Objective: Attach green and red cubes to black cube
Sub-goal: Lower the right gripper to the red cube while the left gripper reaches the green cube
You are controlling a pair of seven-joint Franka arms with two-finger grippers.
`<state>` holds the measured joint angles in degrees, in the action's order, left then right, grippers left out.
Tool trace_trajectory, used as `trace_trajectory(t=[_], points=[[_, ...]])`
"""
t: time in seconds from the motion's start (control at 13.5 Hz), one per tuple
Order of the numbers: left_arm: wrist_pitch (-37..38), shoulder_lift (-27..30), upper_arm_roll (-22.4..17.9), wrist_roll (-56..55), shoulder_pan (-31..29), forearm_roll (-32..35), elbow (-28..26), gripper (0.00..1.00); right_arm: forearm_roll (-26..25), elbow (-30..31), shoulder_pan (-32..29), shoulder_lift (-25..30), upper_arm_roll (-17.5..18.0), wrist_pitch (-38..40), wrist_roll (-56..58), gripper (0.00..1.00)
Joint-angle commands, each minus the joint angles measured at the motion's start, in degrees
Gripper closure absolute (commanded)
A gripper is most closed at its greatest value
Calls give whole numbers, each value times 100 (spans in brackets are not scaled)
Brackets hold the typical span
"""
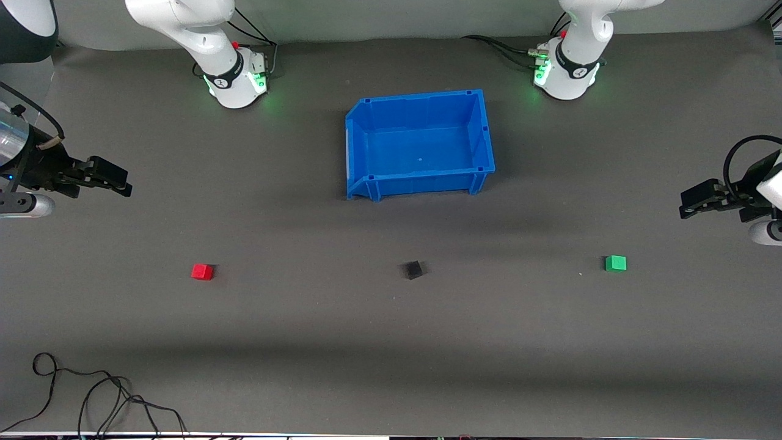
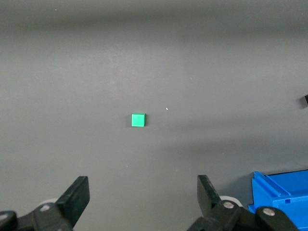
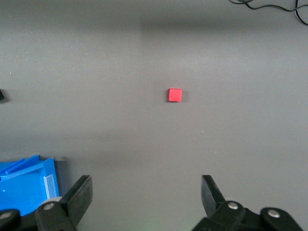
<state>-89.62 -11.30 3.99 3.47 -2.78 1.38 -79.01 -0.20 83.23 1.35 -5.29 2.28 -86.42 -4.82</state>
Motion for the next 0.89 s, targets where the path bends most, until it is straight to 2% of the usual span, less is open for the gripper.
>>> trace_trajectory(t=[0.0,0.3,0.44,0.66,0.81], points=[[67,146,-13,75,32,-42,-141,0,-112,-158,-3,-77,36,151,8,0],[15,76,-39,-187,-3,-33,-159,0,-112,-158,-29,-77,36,178,52,0],[-221,-30,-74,-1125,-38,81,-377,0,-112,-141,-38,-77,36,178,69,0],[-460,-38,-153,-1741,-222,90,-677,0,-103,-97,-82,-191,9,300,313,0],[-800,-65,-153,-2183,-311,116,-1149,0,-95,-106,-91,-322,-8,275,569,0]])
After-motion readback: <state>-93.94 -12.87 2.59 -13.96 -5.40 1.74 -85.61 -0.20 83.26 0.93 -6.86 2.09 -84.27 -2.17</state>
